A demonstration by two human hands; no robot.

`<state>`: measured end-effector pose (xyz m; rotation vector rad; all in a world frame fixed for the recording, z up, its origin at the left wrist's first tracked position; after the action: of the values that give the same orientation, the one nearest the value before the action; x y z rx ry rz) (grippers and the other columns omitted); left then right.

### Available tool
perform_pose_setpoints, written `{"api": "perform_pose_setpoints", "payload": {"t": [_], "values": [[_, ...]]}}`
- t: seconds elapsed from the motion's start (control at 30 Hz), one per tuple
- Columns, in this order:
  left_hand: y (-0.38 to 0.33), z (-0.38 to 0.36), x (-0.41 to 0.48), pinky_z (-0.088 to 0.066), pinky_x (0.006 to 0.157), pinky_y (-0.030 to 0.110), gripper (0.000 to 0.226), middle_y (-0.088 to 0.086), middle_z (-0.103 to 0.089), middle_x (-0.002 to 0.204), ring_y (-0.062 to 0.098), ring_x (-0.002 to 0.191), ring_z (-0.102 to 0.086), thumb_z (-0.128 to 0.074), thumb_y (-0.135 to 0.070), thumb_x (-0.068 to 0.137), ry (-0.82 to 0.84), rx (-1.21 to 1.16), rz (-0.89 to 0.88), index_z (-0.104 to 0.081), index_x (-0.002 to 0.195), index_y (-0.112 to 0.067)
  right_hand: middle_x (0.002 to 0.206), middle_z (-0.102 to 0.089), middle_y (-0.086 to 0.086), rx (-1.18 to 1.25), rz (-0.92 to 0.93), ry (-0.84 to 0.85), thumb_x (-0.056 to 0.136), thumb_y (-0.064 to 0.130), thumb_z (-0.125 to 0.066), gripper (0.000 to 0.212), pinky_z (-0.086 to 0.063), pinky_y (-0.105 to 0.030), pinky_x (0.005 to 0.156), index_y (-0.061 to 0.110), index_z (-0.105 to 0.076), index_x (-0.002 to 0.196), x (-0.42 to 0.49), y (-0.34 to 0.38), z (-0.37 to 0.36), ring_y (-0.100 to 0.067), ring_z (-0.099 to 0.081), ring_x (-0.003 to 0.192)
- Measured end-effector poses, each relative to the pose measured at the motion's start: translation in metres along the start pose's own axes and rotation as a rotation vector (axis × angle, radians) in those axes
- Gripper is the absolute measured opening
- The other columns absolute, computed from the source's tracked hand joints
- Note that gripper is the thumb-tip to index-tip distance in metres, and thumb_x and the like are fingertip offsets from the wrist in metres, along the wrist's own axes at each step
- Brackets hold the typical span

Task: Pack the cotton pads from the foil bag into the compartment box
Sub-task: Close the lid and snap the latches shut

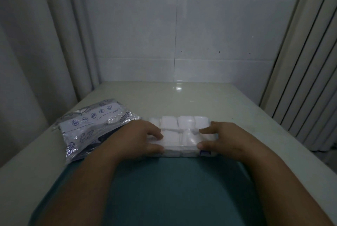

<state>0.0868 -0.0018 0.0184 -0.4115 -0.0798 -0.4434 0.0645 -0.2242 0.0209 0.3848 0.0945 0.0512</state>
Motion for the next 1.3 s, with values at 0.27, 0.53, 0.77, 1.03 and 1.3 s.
{"api": "perform_pose_setpoints", "payload": {"t": [0.27, 0.53, 0.77, 1.03, 1.3], "values": [[0.002, -0.001, 0.0, -0.038, 0.104, 0.022, 0.042, -0.015, -0.061, 0.128, 0.0, 0.116, -0.053, -0.079, -0.039, 0.073, 0.038, -0.049, -0.011, -0.071, 0.113, -0.029, 0.155, -0.028, 0.014, -0.042, 0.047, 0.039, 0.08, 0.046, -0.071, 0.063, -0.025, -0.03, 0.112, 0.036, -0.048, 0.138, 0.005, 0.0, -0.006, -0.012, -0.032, 0.139], [0.002, 0.0, 0.0, -0.039, 0.104, 0.023, 0.035, -0.019, -0.059, 0.129, 0.001, 0.12, -0.052, -0.075, -0.038, 0.077, -0.02, -0.055, 0.04, -0.072, 0.111, -0.032, 0.149, -0.039, 0.018, -0.053, 0.009, -0.019, 0.075, 0.052, -0.072, 0.057, -0.031, -0.028, 0.106, 0.04, -0.057, 0.129, 0.004, 0.0, 0.0, -0.011, -0.04, 0.134], [0.006, 0.004, -0.004, -0.044, 0.094, 0.028, 0.046, -0.023, -0.047, 0.115, 0.001, 0.106, -0.05, -0.078, -0.058, 0.058, 0.0, 0.042, 0.065, -0.064, 0.101, -0.047, 0.146, -0.041, 0.022, -0.117, 0.233, -0.089, 0.077, 0.05, -0.071, 0.049, -0.028, -0.023, 0.104, 0.042, -0.061, 0.124, 0.001, 0.028, -0.002, -0.006, -0.038, 0.132], [-0.019, -0.015, 0.005, -0.036, 0.099, 0.017, 0.055, -0.012, -0.057, 0.126, 0.006, 0.117, -0.051, -0.079, -0.05, 0.069, -0.063, 0.006, 0.019, -0.066, 0.12, -0.034, 0.124, -0.06, 0.009, -0.058, 0.002, -0.12, 0.078, 0.029, -0.073, 0.029, -0.041, -0.02, 0.084, 0.038, -0.071, 0.106, 0.003, 0.004, 0.007, -0.011, -0.056, 0.101], [-0.018, -0.006, 0.004, -0.027, 0.103, 0.015, 0.049, -0.011, -0.052, 0.138, 0.007, 0.127, -0.045, -0.072, -0.044, 0.079, -0.111, -0.031, 0.01, -0.062, 0.126, -0.033, 0.106, -0.067, 0.006, -0.008, -0.038, -0.143, 0.08, 0.044, -0.068, 0.02, -0.048, -0.026, 0.078, 0.032, -0.072, 0.096, -0.002, 0.0, 0.015, -0.009, -0.058, 0.083]]}}
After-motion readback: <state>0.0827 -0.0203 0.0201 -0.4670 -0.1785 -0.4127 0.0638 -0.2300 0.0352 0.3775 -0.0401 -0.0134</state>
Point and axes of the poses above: each hand's wrist, its own x-axis towards the middle knuckle, its own z-axis out of the back of the hand, y = z × x, the point moved 7 cm from there along x, towards the middle knuckle
